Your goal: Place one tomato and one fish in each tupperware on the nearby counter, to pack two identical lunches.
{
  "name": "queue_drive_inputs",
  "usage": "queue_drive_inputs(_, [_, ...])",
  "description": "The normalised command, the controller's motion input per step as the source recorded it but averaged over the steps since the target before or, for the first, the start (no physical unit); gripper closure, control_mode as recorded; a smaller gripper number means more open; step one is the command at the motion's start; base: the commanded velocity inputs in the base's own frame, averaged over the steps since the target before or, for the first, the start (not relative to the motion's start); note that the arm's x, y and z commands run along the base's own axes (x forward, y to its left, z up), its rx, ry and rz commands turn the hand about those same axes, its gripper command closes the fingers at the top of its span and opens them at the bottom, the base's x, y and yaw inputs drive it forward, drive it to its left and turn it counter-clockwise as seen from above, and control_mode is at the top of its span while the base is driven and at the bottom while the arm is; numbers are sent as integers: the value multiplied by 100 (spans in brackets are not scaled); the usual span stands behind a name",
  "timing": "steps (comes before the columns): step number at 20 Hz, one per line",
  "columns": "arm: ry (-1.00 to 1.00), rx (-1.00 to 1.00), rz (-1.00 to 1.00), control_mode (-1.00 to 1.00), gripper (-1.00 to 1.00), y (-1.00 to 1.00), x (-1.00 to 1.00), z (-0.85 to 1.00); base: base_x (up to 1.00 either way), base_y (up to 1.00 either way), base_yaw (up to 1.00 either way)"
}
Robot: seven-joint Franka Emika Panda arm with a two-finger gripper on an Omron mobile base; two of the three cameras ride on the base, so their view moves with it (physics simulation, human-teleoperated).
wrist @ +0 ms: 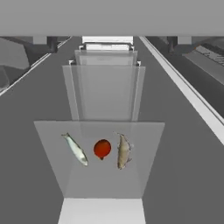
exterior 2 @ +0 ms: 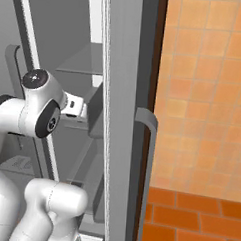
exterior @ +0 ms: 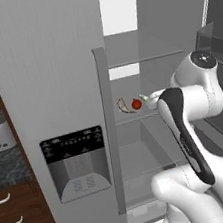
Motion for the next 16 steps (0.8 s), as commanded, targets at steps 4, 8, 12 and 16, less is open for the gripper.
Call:
queue_drive_inputs(4, [1,-14,6,-100,-100,-22,33,-4,0,0,0])
queue_drive_inputs(8, [2,4,11,-100,-100,0,39,-10,0,0,0])
queue_drive_inputs(12, [3,6,8,-100,-100,0,35,-24,0,0,0])
queue_drive_inputs(16, [3,8,1,-100,-100,0,38,-42,0,0,0])
